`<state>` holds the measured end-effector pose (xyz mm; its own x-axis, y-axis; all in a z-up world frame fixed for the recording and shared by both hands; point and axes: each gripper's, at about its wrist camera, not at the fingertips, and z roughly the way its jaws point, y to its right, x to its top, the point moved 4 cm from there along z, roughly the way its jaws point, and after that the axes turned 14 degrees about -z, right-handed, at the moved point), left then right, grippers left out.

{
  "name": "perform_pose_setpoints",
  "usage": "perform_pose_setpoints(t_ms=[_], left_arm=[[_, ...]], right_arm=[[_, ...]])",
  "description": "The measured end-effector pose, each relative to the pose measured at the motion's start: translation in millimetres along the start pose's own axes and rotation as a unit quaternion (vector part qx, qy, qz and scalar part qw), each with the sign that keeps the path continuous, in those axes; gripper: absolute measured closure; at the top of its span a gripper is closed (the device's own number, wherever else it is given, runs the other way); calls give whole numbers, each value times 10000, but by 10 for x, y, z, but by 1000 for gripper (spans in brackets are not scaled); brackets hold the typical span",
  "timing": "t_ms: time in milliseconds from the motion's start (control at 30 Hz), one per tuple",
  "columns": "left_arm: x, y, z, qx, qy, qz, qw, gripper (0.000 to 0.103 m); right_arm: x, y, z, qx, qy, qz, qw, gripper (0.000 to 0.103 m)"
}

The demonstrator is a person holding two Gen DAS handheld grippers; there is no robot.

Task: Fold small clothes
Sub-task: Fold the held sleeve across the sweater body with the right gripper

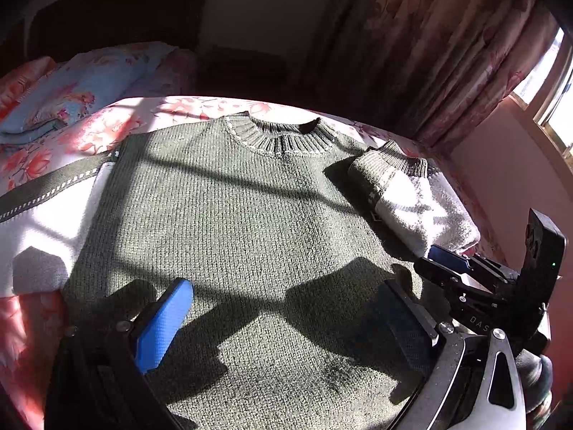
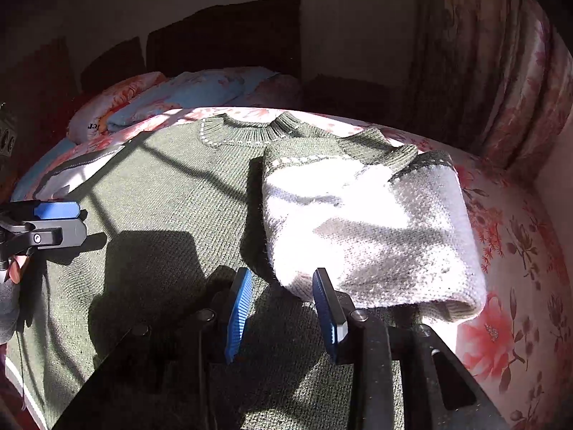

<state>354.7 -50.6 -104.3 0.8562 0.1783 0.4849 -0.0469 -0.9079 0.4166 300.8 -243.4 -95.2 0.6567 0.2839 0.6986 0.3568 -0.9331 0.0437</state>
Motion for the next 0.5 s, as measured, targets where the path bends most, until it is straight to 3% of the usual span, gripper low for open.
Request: perform_pose_setpoints(t_ms=[133, 300, 400, 467, 500], left_arm=[[285, 626, 320, -63, -115, 332, 9994, 0], [382, 1256, 868, -208, -515, 345, 9979, 0], [218, 1537, 1165, 379, -682, 968, 9922, 0], [104, 1575, 1295, 1108, -473, 1505, 9812, 0], [76, 1551, 1296, 1282, -330, 1620, 9779, 0]], right_arm=[[-15, 147, -76, 194, 349, 541, 9977, 67], [-11, 55, -40, 166, 294, 445, 9984, 67], [-13, 31, -69, 179, 368, 452, 9981, 67], [-16, 43, -94, 197, 448, 533, 9974, 67], [-21, 53, -102, 209, 472, 581, 9970, 67]])
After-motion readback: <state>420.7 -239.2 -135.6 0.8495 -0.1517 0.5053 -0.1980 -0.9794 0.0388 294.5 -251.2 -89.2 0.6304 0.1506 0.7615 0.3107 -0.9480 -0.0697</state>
